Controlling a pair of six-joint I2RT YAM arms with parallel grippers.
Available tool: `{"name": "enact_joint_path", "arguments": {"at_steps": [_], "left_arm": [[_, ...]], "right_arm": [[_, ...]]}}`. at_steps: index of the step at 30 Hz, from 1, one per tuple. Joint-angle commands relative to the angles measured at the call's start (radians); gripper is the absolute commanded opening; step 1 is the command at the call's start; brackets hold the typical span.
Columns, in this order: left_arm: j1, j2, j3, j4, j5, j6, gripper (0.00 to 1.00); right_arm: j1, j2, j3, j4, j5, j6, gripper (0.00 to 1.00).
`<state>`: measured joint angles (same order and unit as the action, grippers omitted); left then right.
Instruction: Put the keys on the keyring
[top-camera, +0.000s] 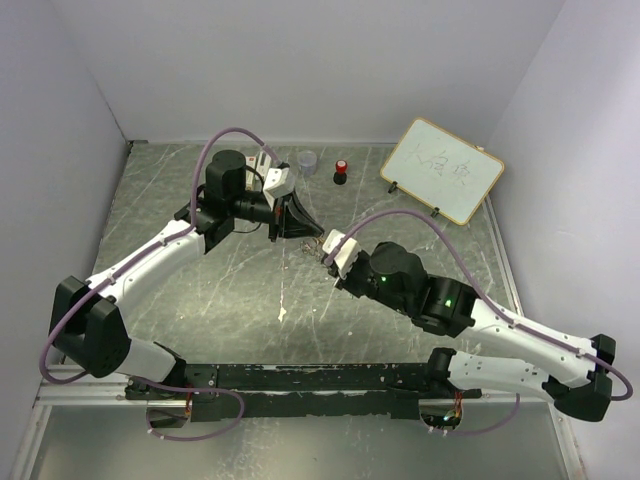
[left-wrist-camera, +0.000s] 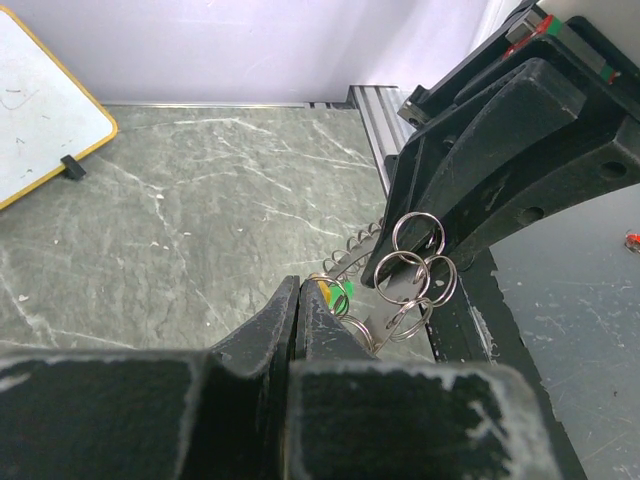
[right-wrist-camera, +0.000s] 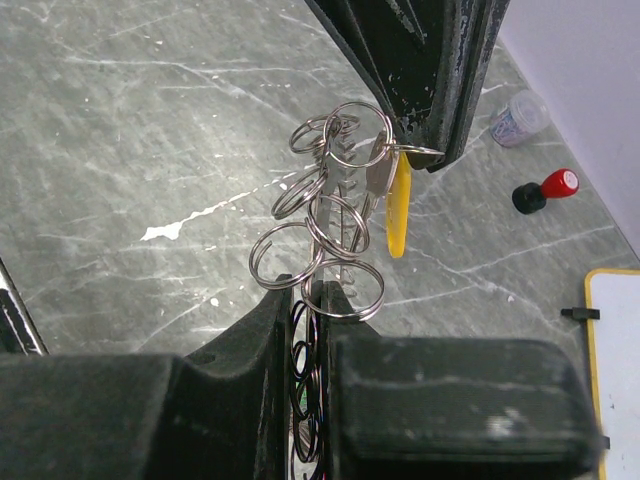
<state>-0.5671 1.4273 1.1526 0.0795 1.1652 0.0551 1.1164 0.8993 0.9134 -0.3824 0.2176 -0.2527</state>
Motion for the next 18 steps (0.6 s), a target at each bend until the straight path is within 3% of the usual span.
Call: {"name": "enact_joint_path", "arguments": {"at_steps": [1, 18], "left_arm": [[-0.007, 0.009, 0.029, 0.073, 0.013, 0.011, 0.07], [-0.007, 0.02, 0.006, 0.267, -0.071, -0.096, 0.07]], "right_arm": [[0.008, 0.009, 0.049, 0.047, -0.045, -0.026, 0.0], [0.006, 0.081, 0.081, 0.052, -0.015, -0.021, 0.03]]}}
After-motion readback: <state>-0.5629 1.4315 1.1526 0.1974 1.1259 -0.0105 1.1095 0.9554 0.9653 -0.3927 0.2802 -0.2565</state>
